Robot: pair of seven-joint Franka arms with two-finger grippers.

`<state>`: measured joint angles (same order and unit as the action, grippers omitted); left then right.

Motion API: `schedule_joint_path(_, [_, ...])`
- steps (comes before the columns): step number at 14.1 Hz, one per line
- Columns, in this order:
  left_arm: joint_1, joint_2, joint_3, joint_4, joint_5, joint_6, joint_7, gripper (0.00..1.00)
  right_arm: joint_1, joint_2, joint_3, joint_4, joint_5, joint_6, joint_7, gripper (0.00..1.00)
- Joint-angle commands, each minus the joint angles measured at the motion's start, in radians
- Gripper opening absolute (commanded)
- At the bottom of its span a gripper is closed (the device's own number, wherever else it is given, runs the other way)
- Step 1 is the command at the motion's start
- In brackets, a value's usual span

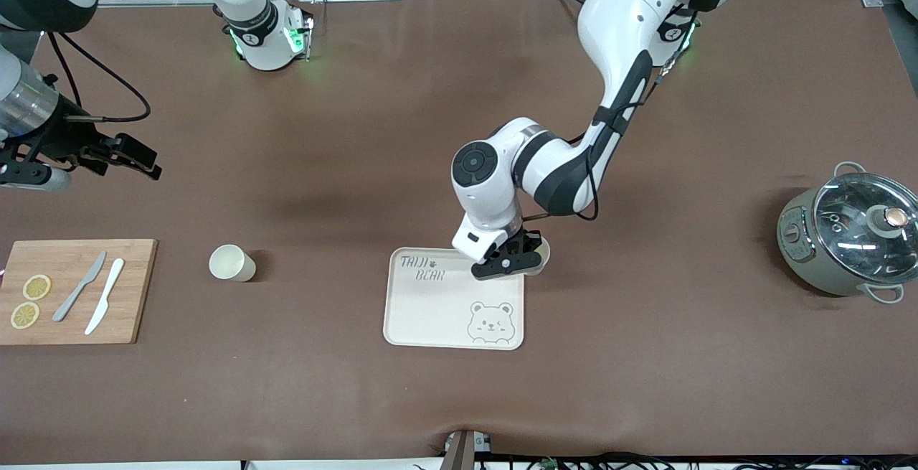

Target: Place white IKEA cup upright on tray with both arms

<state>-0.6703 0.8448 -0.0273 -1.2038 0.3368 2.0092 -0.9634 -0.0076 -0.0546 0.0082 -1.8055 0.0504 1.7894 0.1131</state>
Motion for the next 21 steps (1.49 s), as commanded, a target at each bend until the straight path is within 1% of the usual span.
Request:
schedule_joint_path(1, [-0.025,0.046,0.015,0.072,0.018,-0.010,-0.032,0.00,-0.012,-0.008,0.009,-0.011,0.006,-0.001,-0.006,1.00])
schedule_joint_path(5, [-0.028,0.069,0.006,0.082,0.013,0.037,-0.047,0.00,-0.012,-0.008,0.009,-0.011,0.005,-0.001,-0.006,1.00])
schedule_joint_path(7, [-0.029,0.088,0.006,0.107,-0.001,0.058,-0.046,0.00,-0.012,-0.008,0.009,-0.012,0.005,-0.001,-0.006,1.00])
schedule_joint_path(10, [-0.034,0.160,0.004,0.210,-0.007,0.060,-0.043,0.00,-0.012,-0.008,0.009,-0.012,0.005,-0.001,-0.006,1.00])
schedule_joint_path(15, [-0.031,0.181,0.004,0.221,-0.033,0.117,-0.028,0.00,-0.012,-0.008,0.009,-0.012,0.005,-0.001,-0.006,1.00])
schedule_joint_path(21, [-0.032,0.192,0.004,0.221,-0.050,0.122,-0.026,0.00,-0.014,-0.004,0.009,-0.015,0.003,0.001,-0.006,1.00])
